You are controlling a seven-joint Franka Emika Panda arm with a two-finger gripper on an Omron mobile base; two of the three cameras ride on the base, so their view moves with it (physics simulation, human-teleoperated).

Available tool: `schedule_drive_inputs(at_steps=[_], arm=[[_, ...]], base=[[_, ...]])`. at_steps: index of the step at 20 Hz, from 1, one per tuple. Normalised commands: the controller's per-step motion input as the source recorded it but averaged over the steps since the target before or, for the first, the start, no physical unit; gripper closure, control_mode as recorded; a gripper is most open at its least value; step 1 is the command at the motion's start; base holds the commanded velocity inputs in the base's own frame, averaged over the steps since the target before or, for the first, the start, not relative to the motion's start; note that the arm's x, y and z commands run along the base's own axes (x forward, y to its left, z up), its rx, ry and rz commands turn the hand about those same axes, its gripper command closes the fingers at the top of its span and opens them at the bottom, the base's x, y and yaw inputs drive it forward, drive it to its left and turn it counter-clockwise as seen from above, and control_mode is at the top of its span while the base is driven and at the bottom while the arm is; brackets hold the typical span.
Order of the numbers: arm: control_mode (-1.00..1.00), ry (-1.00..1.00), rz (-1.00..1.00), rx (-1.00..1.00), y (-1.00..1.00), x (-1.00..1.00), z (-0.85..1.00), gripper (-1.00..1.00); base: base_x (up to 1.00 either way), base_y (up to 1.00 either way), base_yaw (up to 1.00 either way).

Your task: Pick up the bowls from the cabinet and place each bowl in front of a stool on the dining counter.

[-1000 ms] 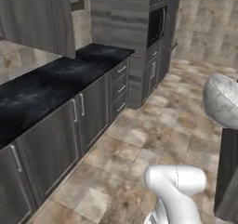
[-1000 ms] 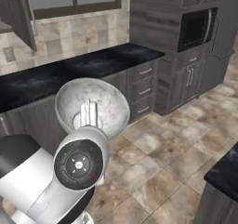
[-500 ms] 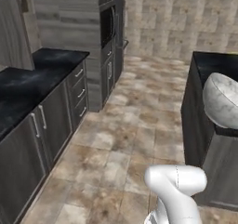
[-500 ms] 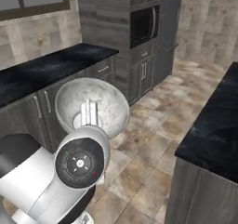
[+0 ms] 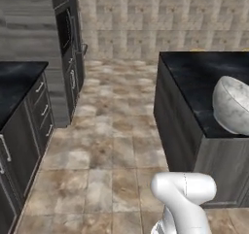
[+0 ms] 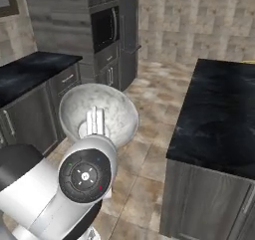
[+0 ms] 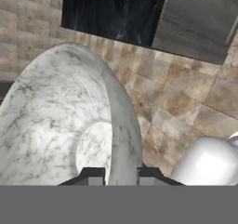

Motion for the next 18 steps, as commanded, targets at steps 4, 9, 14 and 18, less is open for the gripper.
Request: schedule_drive_inputs(at_steps=[4, 9, 14, 18], arm=[[1.00, 0.00, 0.00, 0.00, 0.00, 0.00, 0.00, 1.00], [1.00, 0.00, 0.00, 0.00, 0.00, 0.00, 0.00, 1.00], [1.00, 0.00, 0.00, 0.00, 0.00, 0.00, 0.00, 1.00], [1.00, 0.00, 0.00, 0.00, 0.00, 0.00, 0.00, 1.00]], base=[[0.65, 0.65, -0.36], [0.65, 0.81, -0.20], [0.84, 0.65, 0.01], [0.93, 0.09, 0.17]])
